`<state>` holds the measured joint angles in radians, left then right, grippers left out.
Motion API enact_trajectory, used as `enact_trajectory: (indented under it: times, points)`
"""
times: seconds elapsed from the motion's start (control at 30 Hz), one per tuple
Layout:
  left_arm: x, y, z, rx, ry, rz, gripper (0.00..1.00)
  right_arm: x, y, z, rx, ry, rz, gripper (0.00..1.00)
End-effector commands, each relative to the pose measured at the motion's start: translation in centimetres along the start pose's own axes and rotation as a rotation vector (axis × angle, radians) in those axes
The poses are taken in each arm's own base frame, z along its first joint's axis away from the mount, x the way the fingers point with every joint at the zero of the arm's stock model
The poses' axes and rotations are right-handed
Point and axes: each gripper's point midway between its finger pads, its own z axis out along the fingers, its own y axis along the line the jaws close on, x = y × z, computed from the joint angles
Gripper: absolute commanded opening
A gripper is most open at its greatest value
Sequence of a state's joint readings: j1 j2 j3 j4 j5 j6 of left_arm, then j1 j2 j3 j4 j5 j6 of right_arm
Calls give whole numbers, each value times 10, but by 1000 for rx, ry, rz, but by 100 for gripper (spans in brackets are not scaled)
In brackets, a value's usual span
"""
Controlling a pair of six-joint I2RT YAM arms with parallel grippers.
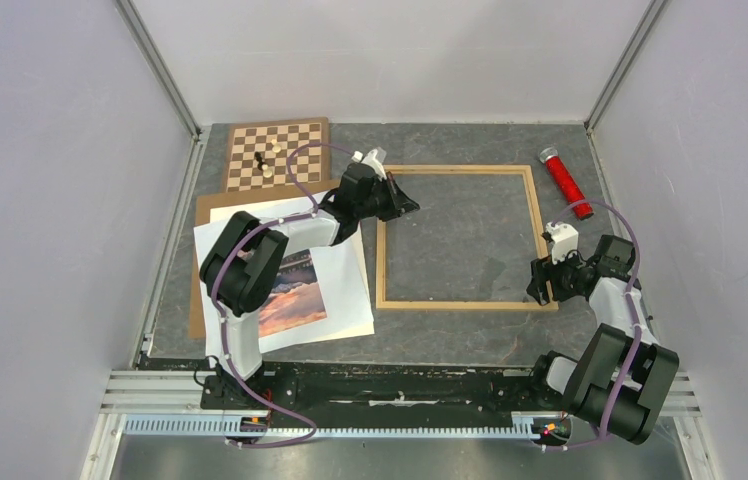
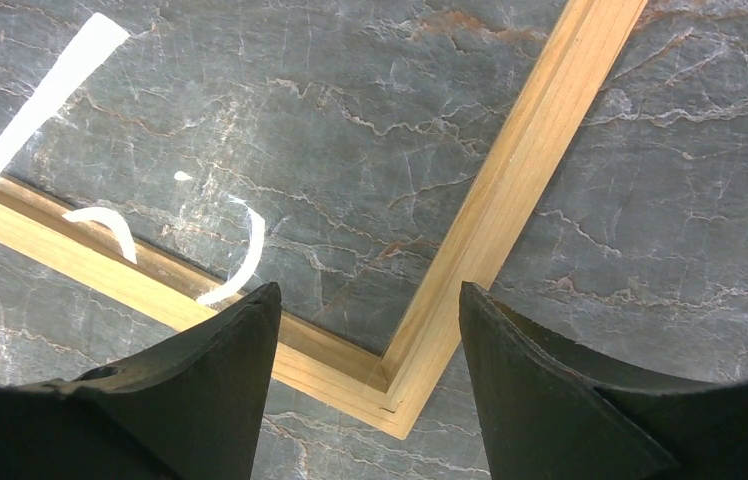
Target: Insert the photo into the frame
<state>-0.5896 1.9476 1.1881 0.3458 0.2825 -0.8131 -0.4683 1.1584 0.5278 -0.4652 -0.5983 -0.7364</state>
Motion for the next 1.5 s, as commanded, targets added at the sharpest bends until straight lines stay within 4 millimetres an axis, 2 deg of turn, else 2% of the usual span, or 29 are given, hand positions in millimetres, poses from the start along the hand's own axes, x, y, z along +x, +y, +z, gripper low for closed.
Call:
enact_trajectory:
  times: [0.0,0.23,0.43,0.63,0.8,1.03,1.23,1.37,1.47]
  points:
    - [-25,-30,0,83,-69,91,2,-17,-8,-3,13,-44,-32,68]
    - [-21,-31,2,107,-75,86,2,-38,-19,-6,51,-91,19,68]
    - [-19,-35,1,133,-73,91,2,-63,-40,-11,138,-163,82,69]
    - [-16,-30,1,116,-65,112,2,-99,-67,-12,270,-251,138,69]
    - [-15,-28,0,105,-56,135,2,-142,-87,-6,381,-336,140,68]
    - [-11,-24,-1,88,-34,165,2,-197,-120,19,481,-426,176,67]
    - [-8,-23,-1,84,-10,167,2,-240,-148,60,526,-423,132,66]
    - [-5,-20,-2,78,-1,179,2,-259,-162,89,544,-401,102,66]
    - [-4,-20,-3,74,4,181,2,-262,-169,106,559,-375,87,66]
